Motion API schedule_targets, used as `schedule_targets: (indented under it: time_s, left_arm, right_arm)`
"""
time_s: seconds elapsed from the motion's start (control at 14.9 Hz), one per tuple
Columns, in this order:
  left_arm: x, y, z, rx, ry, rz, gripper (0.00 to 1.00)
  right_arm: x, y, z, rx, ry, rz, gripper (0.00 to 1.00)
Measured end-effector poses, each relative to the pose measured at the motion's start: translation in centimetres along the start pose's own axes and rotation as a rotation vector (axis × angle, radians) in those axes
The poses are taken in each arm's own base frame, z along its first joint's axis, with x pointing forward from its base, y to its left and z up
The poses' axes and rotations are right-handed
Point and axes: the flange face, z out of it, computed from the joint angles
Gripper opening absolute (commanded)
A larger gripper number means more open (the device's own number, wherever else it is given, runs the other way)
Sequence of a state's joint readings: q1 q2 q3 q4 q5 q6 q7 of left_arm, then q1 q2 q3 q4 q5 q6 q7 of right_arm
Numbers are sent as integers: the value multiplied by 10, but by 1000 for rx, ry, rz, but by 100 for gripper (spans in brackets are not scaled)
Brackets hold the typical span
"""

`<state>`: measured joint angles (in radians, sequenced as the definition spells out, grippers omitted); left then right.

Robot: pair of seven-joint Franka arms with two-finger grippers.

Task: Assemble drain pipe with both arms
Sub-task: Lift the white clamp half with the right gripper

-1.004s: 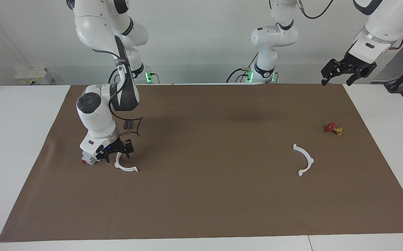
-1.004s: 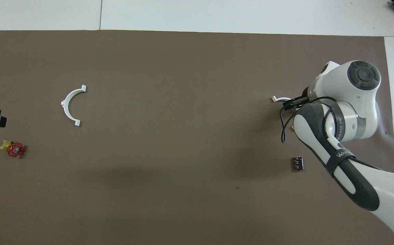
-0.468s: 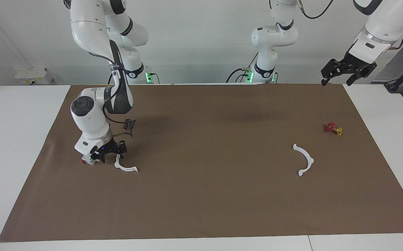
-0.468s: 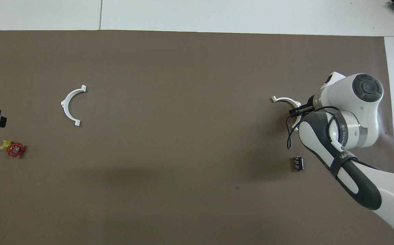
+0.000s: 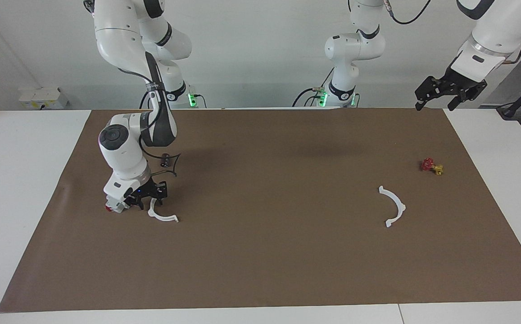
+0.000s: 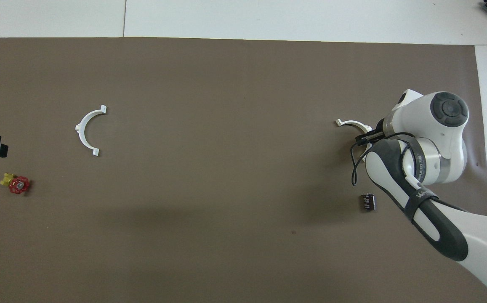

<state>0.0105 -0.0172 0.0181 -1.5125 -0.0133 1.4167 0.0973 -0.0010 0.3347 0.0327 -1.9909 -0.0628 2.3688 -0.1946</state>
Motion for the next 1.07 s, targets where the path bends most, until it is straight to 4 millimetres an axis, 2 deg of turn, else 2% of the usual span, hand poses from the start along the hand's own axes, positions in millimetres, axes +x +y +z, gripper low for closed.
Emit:
schedule_targets:
  time_s: [0.2, 0.4, 0.94, 1.07]
  left_arm:
    - [0, 0, 0, 0, 0, 0, 100]
    - [0, 0, 0, 0, 0, 0, 100]
    - [0, 0, 0, 0, 0, 0, 100]
    - [0, 0, 0, 0, 0, 0, 100]
  right_arm:
    - [-2, -1, 4, 0, 4, -1, 50]
    - [-4, -2, 11, -1, 14, -2, 37]
    - [-1, -3, 7, 20, 33, 24, 0]
    - [1, -2, 4, 30, 44, 39, 0]
